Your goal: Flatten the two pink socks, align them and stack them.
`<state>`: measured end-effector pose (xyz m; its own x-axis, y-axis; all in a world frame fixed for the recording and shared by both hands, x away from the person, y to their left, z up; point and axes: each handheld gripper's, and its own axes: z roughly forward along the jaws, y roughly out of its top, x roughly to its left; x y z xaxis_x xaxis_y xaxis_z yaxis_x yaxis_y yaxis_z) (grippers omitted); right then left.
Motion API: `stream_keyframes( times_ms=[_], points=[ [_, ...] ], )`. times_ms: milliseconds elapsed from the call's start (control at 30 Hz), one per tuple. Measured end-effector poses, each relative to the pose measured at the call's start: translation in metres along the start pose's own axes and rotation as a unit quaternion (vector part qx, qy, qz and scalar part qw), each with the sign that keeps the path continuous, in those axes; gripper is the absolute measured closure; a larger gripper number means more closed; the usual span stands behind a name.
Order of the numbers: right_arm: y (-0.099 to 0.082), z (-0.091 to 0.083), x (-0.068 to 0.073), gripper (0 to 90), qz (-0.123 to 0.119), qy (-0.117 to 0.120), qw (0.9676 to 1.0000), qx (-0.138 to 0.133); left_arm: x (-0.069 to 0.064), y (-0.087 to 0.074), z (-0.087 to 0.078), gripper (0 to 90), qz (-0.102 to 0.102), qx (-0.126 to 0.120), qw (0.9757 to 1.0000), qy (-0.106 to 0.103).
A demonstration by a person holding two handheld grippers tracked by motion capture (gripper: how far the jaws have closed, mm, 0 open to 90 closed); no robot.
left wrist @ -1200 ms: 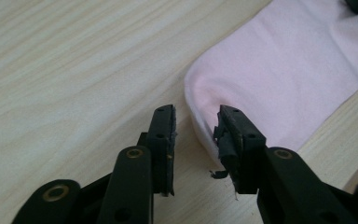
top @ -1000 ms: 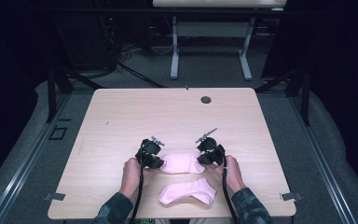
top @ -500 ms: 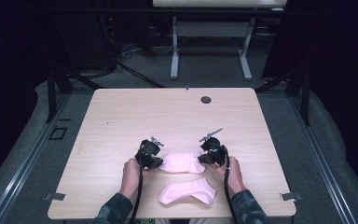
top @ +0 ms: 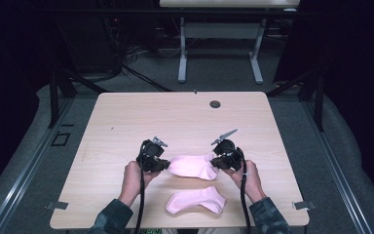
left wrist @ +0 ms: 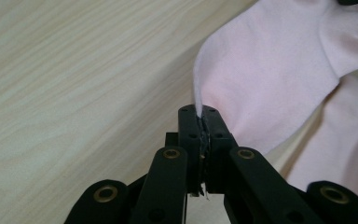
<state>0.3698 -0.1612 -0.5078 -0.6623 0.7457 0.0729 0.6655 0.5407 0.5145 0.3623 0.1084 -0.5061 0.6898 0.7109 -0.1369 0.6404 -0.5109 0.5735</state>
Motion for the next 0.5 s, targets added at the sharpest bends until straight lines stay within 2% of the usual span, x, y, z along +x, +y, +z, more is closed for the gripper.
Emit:
stream_keyframes(
  times_ms=[133,267,300,400,500],
  points=[
    [-0.005,-0.021,0.005,86.4,0.0,0.006,1.0,-0.006,-0.01,-0.004,-0.014,88.2,0.003,-0.011,0.9998,-0.016],
    [-0.014,-0.038,0.015,86.3,-0.009,0.012,0.9998,-0.01,-0.021,-0.016,-0.026,88.2,0.007,-0.024,0.9992,-0.032],
    [-0.016,-0.041,0.018,86.3,-0.014,0.014,0.9998,-0.004,-0.024,-0.02,-0.027,88.2,0.007,-0.025,0.999,-0.036],
    [-0.026,-0.044,0.027,86.2,-0.023,0.018,0.9996,0.001,-0.03,-0.032,-0.031,88.2,0.007,-0.021,0.9981,-0.058],
    [-0.037,-0.043,0.032,86.2,-0.028,0.026,0.9992,0.01,-0.037,-0.043,-0.03,88.1,0.008,-0.012,0.9975,-0.069]
  ],
)
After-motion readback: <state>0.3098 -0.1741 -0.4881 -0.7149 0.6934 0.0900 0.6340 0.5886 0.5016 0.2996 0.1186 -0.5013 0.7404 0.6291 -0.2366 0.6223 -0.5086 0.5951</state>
